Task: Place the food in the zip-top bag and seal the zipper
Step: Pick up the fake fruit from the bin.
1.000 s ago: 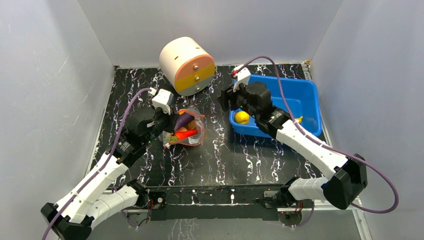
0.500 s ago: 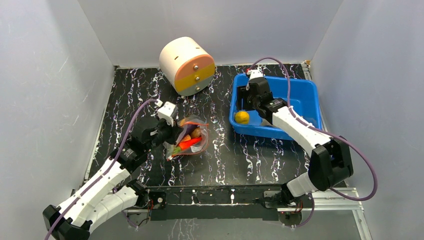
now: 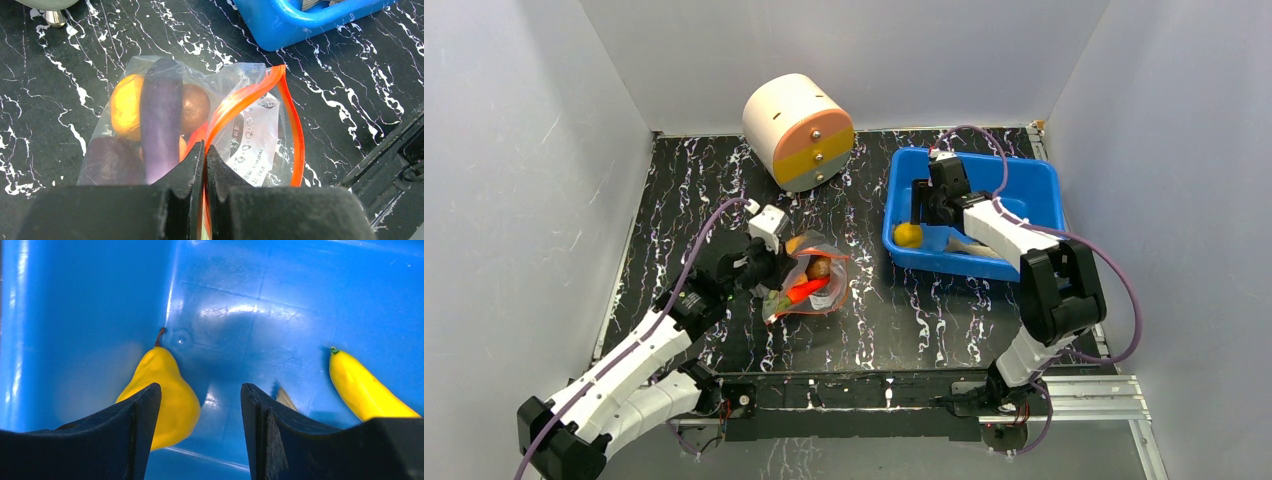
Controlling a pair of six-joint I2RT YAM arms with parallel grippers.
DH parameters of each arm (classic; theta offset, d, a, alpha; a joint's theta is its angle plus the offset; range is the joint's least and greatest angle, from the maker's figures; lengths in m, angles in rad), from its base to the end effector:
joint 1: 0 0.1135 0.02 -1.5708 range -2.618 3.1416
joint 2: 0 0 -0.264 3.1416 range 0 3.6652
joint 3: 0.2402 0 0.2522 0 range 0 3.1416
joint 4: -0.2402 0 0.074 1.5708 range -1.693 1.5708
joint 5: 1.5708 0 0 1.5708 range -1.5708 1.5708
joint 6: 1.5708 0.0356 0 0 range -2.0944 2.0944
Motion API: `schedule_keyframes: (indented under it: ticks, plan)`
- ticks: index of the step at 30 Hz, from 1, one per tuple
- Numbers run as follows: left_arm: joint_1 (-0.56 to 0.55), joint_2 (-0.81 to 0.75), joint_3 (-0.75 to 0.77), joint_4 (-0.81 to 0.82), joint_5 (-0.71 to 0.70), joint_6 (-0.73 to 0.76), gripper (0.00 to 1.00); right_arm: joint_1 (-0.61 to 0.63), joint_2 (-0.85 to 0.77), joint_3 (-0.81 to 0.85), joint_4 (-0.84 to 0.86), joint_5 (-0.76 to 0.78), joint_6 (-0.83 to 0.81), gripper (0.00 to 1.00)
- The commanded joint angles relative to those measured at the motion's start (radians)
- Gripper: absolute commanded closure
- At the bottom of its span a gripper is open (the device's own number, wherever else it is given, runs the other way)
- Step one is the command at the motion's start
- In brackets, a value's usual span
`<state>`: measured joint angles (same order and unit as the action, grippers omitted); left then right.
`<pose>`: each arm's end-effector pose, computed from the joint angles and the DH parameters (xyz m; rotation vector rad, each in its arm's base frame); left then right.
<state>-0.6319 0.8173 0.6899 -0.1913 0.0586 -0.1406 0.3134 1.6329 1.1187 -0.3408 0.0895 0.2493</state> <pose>0.1553 -0.1163 0.3001 0.5092 1.8628 -0.5783 0.3349 0.1052 0.2262 -0.0371 2.4263 0.1476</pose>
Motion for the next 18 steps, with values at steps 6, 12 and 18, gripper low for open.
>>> schedule_keyframes:
  ticks: [6,12,18]
  plan:
    - [0.001,0.034,-0.024,0.091,-0.021,0.019,1.0,-0.016,0.157,0.137,0.051,0.067,-0.004,0.44]
    - [0.001,0.078,-0.004,0.098,-0.033,0.031,1.0,-0.028,0.166,0.224,-0.017,0.032,0.035,0.45]
    - [0.001,0.097,0.002,0.099,-0.02,0.044,1.0,-0.034,0.1,0.235,-0.07,-0.059,0.007,0.43]
